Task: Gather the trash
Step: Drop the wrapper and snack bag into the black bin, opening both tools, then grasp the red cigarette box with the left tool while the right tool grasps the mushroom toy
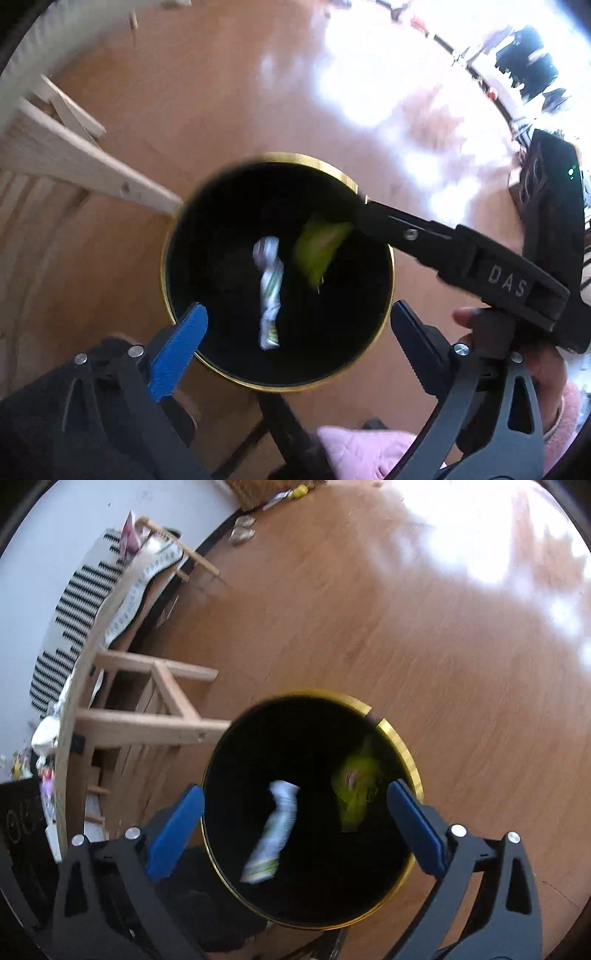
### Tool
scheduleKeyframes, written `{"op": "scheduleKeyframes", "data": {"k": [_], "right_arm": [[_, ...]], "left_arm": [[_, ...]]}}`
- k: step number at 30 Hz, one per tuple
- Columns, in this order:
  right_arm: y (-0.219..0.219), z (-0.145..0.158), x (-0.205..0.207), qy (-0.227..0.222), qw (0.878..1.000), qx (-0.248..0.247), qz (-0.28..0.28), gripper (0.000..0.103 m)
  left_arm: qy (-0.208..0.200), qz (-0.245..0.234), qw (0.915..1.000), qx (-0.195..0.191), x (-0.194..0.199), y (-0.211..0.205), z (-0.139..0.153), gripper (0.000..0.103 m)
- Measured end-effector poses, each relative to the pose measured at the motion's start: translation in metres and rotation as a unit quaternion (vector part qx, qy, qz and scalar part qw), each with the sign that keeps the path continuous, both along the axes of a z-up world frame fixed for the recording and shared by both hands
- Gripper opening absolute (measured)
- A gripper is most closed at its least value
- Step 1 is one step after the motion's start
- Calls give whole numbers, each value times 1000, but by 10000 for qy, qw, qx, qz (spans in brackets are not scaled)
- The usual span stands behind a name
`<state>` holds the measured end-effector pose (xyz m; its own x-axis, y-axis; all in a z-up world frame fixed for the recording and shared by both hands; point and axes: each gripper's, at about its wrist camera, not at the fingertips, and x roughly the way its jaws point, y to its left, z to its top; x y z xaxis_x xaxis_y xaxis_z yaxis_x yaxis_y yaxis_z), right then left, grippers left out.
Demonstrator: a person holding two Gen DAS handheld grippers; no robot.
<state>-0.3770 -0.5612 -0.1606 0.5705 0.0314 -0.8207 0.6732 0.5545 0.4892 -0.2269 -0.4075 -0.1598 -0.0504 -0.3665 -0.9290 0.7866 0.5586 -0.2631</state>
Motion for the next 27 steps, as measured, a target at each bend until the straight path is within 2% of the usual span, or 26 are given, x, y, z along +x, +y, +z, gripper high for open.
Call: {"op": "scheduleKeyframes", "data": {"k": [2, 5, 7, 9, 11, 14, 17, 21, 22, 24, 27], "right_arm": [[-3, 16, -3, 14, 9990, -416, -154, 96], [-4, 38, -1, 170, 9934, -1129, -137, 96], [-2, 49, 4, 98, 9895, -1441, -36, 96], [3, 58, 11, 33, 9861, -1659, 41, 96], [13, 68, 24, -108, 9841, -1754, 245, 96], [37, 81, 53, -191, 9777, -2010, 582, 96], [68, 100, 82, -361, 9678, -2263, 1044, 96], [123, 132, 133, -740, 9512, -2410, 1778, 96], [135, 138, 143, -809, 9479, -2416, 1913, 96], [166, 152, 173, -990, 9395, -2358, 2278, 96], [204, 167, 210, -1147, 9303, -2179, 2717, 96]], "left_arm": [[-89, 38, 9998, -197, 0, 5, 11, 97], [-347, 300, 9962, -736, 8, 24, 50, 97], [-649, 523, 9898, -1153, 16, 42, 83, 97], [-1140, 800, 9795, -1453, 31, 63, 120, 97], [-1490, 1116, 9702, -1552, 52, 95, 145, 97], [-1721, 1709, 9578, -1541, 79, 150, 167, 97], [-1859, 2553, 9384, -1400, 112, 226, 166, 97], [-2094, 3748, 8974, -1014, 146, 338, 151, 97], [-2169, 4040, 8848, -835, 153, 365, 146, 97], [-2146, 4394, 8701, -608, 171, 415, 150, 97], [-2035, 4724, 8563, -474, 186, 454, 145, 97]]}}
